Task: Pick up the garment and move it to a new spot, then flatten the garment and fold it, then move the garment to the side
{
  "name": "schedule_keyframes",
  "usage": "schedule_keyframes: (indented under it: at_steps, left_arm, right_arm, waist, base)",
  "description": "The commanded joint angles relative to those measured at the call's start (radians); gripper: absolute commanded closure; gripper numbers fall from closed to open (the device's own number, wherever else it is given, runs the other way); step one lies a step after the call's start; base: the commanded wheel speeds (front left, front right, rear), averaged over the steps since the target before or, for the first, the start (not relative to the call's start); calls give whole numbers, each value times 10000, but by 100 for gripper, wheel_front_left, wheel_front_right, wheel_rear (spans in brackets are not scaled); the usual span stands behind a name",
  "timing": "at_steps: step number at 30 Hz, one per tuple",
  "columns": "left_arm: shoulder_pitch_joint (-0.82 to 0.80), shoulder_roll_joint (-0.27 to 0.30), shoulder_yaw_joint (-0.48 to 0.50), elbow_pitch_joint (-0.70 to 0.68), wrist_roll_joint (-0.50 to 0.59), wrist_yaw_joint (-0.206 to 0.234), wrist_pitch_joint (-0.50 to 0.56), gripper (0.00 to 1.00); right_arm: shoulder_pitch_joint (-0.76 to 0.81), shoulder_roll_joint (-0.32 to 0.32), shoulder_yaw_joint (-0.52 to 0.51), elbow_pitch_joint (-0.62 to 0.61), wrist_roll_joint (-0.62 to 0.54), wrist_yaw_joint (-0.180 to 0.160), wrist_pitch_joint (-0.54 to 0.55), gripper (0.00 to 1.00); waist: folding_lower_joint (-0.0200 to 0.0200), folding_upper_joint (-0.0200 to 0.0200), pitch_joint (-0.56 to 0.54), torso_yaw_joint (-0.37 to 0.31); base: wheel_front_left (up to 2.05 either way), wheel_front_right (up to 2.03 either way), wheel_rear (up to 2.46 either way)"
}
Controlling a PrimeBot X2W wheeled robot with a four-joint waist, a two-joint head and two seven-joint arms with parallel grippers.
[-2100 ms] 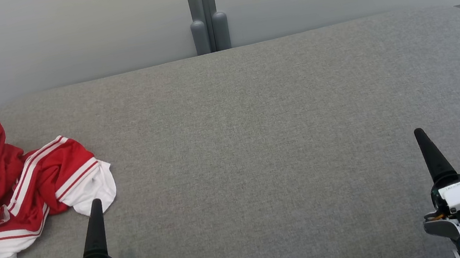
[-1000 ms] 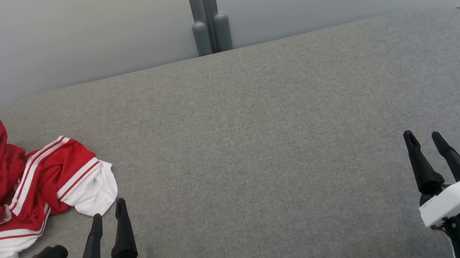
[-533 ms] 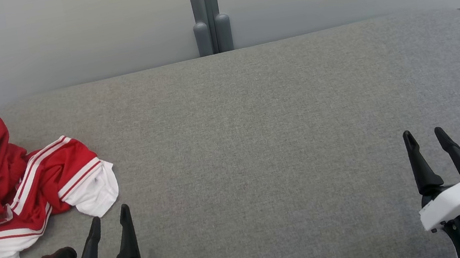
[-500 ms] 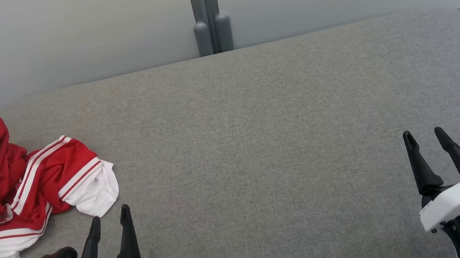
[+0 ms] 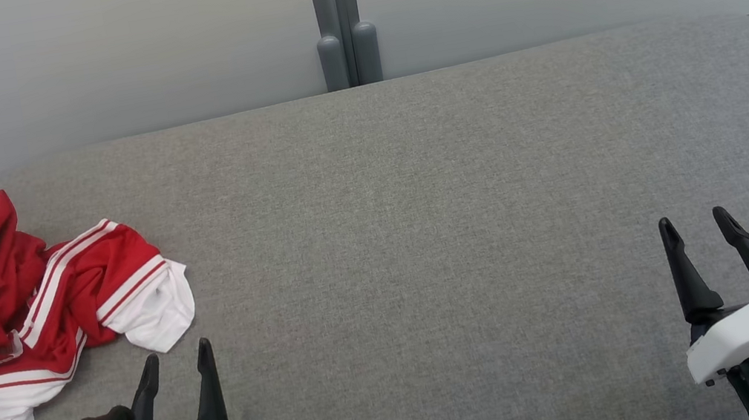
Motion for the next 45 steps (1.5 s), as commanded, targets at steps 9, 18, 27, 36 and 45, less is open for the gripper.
schedule_keyframes:
  at_steps: [9,18,27,36,45]
  left_arm:
    - [96,-23,131,62,846,-69,-252,0]
    - [137,-137,343,362,1387,-157,-445,0]
    - [117,-172,599,578,2023,-245,-610,0]
    - [222,-236,838,714,2650,-289,-774,0]
    - [197,-334,1051,801,2816,-368,-831,0]
  right_arm:
    - [130,-109,-14,39,-661,2,-268,0]
    - [169,-141,-72,88,-1269,3,-445,0]
    - [211,-150,-129,96,-1910,2,-619,0]
    - [256,-188,-127,78,-2543,2,-784,0]
    - [270,-188,-148,148,-2736,1,-852,0]
  waist:
    - [0,0,4,-5]
    - [0,0,-3,7]
    - [0,0,-1,56]
    - [0,0,-21,105]
    - [0,0,-26,132]
  base:
    - [0,0,0]
    - [0,0,0]
    - [0,0,0]
    - [0,0,0]
    - [0,0,0]
